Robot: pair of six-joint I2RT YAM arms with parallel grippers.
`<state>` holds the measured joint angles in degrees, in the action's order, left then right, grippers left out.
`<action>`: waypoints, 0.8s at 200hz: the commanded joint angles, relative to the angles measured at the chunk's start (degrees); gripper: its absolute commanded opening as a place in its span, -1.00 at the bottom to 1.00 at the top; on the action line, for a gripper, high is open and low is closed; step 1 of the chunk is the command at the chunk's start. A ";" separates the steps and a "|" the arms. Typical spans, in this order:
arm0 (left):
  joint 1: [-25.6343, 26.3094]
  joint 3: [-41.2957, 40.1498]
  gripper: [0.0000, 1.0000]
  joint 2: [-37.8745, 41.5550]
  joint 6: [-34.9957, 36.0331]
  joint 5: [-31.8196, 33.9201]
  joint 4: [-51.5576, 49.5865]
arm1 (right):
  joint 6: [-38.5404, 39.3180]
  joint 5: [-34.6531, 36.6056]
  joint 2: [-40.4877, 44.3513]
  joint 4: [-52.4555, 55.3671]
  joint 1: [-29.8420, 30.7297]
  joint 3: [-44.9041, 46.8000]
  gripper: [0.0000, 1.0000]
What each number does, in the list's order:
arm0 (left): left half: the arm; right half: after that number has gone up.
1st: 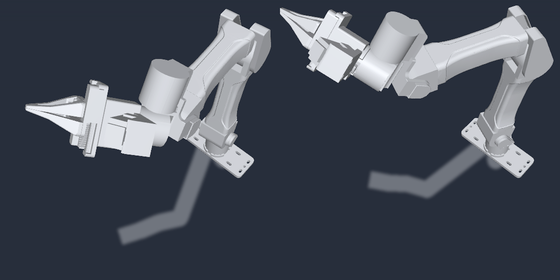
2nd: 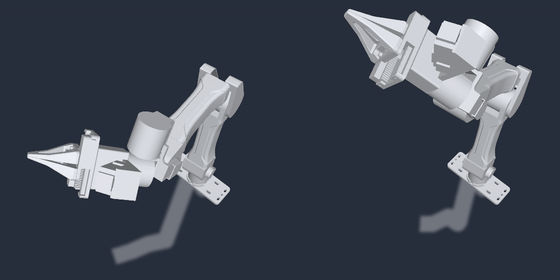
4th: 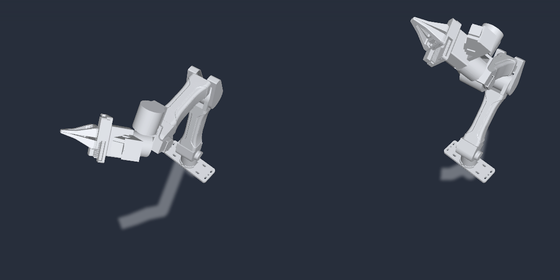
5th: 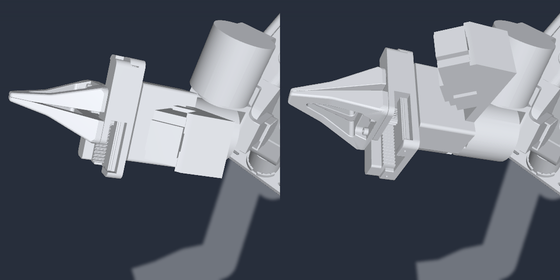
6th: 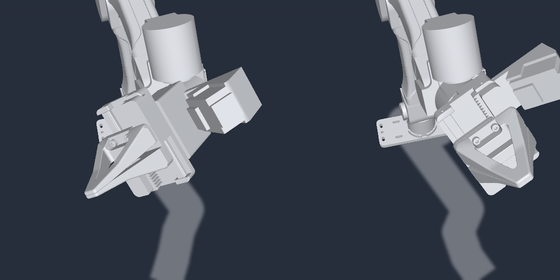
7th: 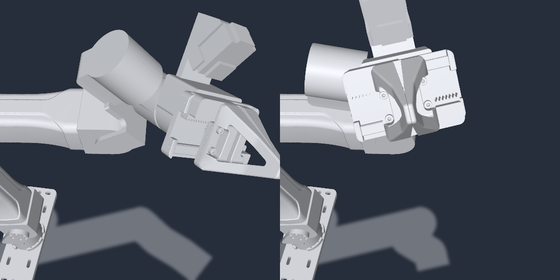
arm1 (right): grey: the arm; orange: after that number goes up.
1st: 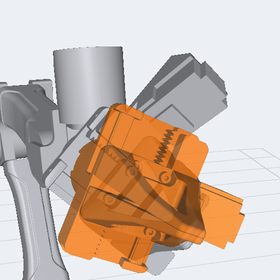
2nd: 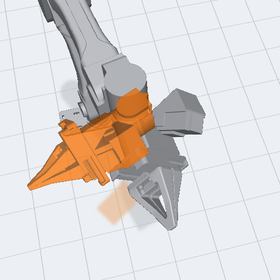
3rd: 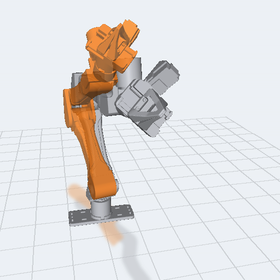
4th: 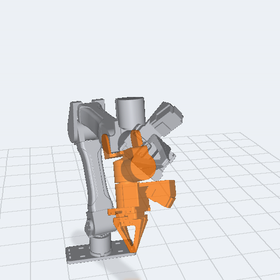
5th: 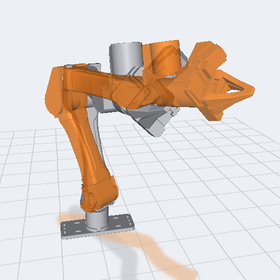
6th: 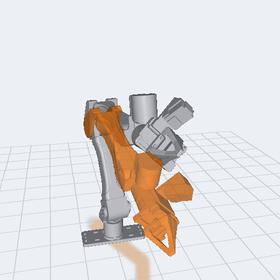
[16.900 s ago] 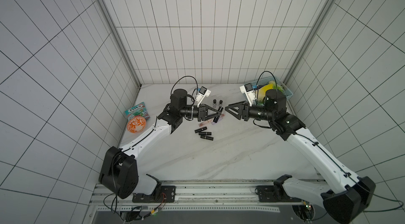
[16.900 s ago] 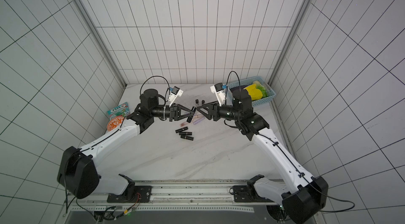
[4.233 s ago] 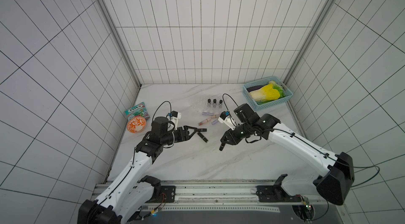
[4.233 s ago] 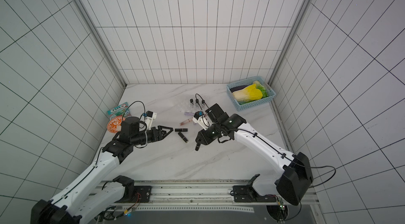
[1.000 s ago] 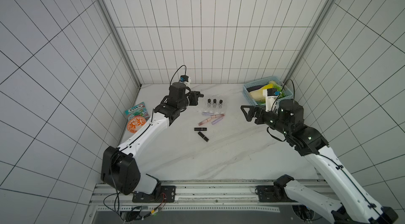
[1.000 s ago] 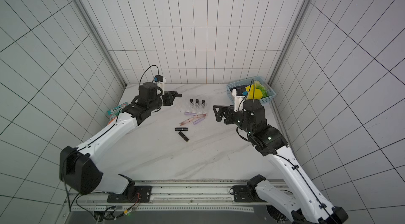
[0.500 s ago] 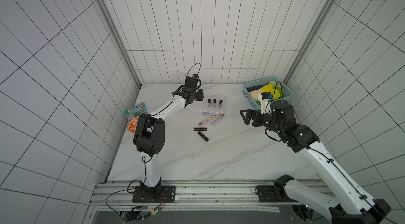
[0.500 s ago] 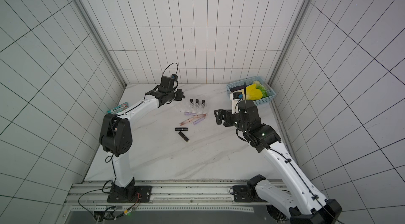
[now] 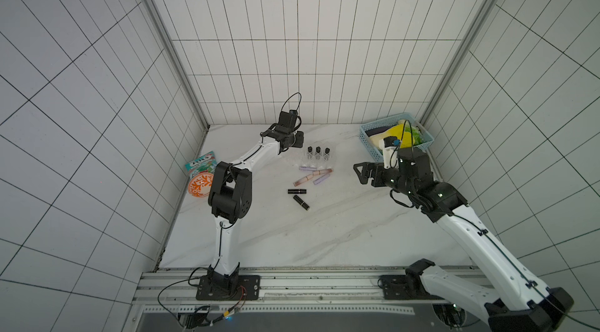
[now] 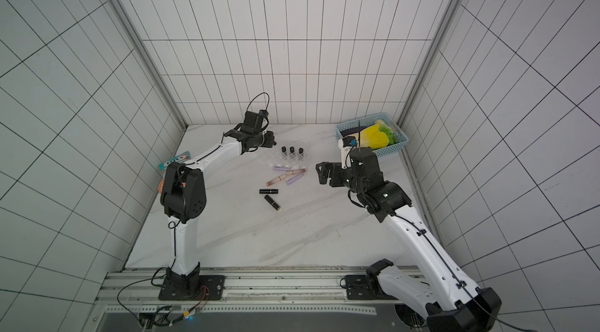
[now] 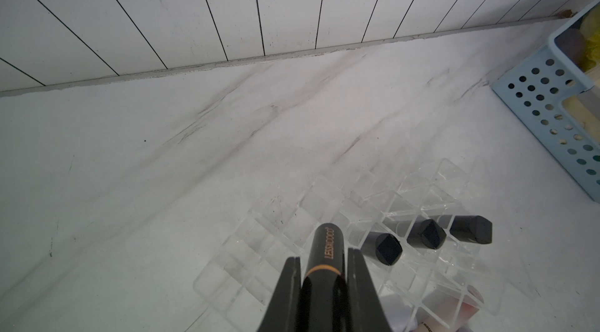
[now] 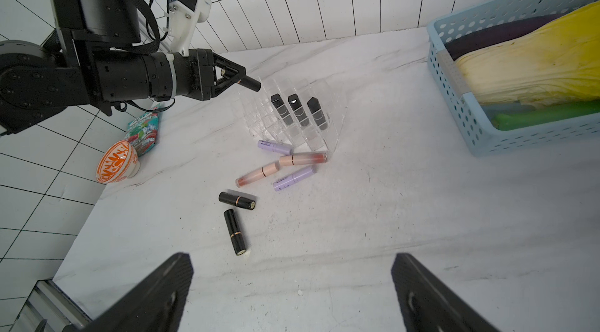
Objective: Arrange the lipsticks in the organizer
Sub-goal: Place the lipstick in the storage box.
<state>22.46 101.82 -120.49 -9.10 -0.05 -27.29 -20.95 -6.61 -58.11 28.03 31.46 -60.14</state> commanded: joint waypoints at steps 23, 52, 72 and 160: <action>0.74 0.07 -0.91 -1.62 1.10 -0.34 -1.32 | 0.91 -0.81 0.51 -1.09 -0.73 1.76 1.00; 1.38 -0.42 -0.91 -1.33 1.19 -0.19 -1.28 | 0.93 -1.34 0.35 -1.12 -0.81 1.78 1.00; 1.70 -0.36 -0.91 -1.59 1.26 0.05 -1.71 | 0.91 -1.43 0.51 -1.14 -0.93 1.78 1.00; 1.80 0.54 -0.89 -3.45 1.87 4.04 -3.99 | 1.09 -2.68 0.32 -0.78 -1.10 1.52 1.00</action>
<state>24.16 101.75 -122.52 -8.25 1.74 -29.95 -20.32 -8.38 -58.08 27.88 30.79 -59.99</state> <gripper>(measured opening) 0.154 0.998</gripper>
